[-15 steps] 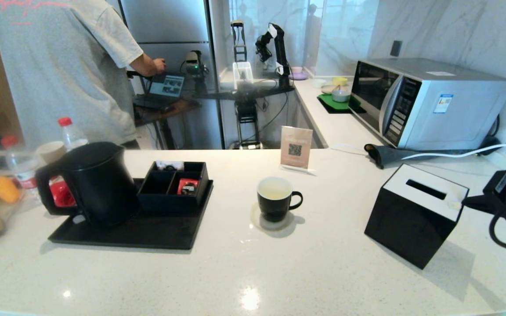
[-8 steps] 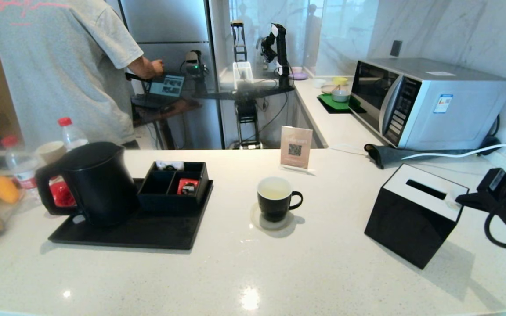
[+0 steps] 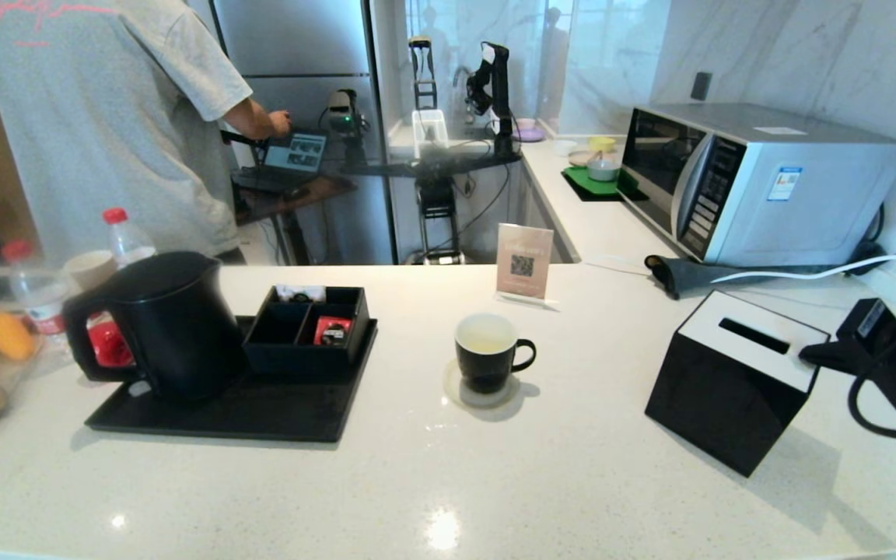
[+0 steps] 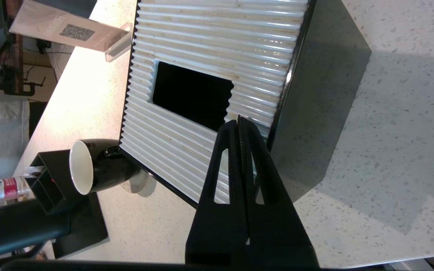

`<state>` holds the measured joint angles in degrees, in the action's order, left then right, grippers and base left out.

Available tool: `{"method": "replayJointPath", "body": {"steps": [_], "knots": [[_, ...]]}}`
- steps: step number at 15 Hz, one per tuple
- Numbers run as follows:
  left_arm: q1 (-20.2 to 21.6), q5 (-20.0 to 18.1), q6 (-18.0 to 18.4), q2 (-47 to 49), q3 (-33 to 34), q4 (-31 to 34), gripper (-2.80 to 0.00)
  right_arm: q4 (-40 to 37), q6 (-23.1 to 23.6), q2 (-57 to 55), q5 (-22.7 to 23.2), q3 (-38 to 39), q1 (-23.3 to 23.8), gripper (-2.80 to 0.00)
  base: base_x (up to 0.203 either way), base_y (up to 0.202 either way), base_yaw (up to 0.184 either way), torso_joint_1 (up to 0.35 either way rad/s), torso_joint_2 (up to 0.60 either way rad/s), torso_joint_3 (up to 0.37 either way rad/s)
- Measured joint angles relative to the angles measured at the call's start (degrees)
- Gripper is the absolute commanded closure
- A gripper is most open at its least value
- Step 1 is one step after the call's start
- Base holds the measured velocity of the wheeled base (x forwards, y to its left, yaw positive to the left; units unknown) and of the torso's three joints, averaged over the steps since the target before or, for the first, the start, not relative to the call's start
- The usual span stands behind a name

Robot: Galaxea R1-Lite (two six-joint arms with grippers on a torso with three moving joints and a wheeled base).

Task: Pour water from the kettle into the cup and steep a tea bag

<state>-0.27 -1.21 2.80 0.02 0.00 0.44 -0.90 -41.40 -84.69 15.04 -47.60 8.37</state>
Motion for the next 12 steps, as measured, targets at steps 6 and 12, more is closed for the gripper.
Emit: {"method": "replayJointPath", "body": {"steps": [6,12], "knots": [[0.0,0.1,0.0,0.0,0.0,0.0,-2.8,-0.2,-0.2,-0.6,-0.1,-0.9,-1.4,0.0,0.0,0.0,0.0,0.0,0.0,0.0],[0.0,0.0,0.0,0.0,0.0,0.0,-2.8,-0.2,-1.8,-1.7,-0.1,-3.5,-2.1,0.0,0.0,0.0,0.0,0.0,0.0,0.0]]}}
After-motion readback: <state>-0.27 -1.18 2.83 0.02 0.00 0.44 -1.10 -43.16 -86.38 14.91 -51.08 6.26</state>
